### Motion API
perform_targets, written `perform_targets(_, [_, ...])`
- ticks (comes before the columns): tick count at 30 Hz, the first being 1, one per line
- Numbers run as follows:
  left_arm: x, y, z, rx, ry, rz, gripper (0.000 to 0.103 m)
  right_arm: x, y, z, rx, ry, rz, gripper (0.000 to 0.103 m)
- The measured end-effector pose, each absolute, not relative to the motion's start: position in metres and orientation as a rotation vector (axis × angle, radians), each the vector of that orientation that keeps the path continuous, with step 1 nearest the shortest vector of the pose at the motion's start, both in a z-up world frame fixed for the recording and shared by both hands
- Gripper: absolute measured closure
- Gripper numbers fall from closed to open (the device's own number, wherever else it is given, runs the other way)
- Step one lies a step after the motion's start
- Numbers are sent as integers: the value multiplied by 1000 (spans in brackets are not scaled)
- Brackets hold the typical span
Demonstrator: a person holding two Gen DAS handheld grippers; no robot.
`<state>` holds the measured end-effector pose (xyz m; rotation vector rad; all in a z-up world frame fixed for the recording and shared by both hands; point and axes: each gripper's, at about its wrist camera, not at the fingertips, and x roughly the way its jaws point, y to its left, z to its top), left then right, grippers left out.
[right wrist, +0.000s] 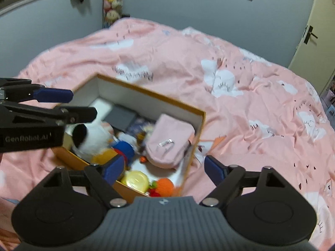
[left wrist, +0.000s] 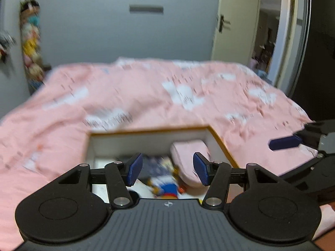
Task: Organize objects
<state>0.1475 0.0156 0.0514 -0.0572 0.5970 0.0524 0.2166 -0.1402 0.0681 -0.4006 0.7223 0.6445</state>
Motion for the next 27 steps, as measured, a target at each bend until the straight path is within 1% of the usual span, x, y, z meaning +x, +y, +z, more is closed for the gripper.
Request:
perform_targets(3, [128, 16, 73, 39, 501, 115, 38, 196, -140, 87, -357, 659, 648, 11])
perform_targets(6, [112, 22, 92, 54, 460, 170, 37, 180, -141, 102, -283, 615, 663, 10])
perform_targets(8, [103, 25, 101, 56, 446, 196, 28, 168, -141, 110, -223, 579, 657, 9])
perform_targets(11, [89, 23, 106, 93, 422, 267, 24, 148, -144, 117, -149, 502, 627, 6])
perform_targets(16, [74, 24, 97, 43, 422, 296, 24, 110, -159, 113, -15, 379, 603, 1])
perform_targets(19, [72, 25, 79, -5, 457, 281, 23, 96, -164, 105, -7, 348, 570, 1])
perform_targets(23, [75, 22, 55, -20, 525, 282, 23, 91, -165, 89, -22, 344, 507, 1])
perform_targets(27, [66, 28, 42, -43, 550, 286, 23, 102, -162, 70, 0, 411, 517, 1])
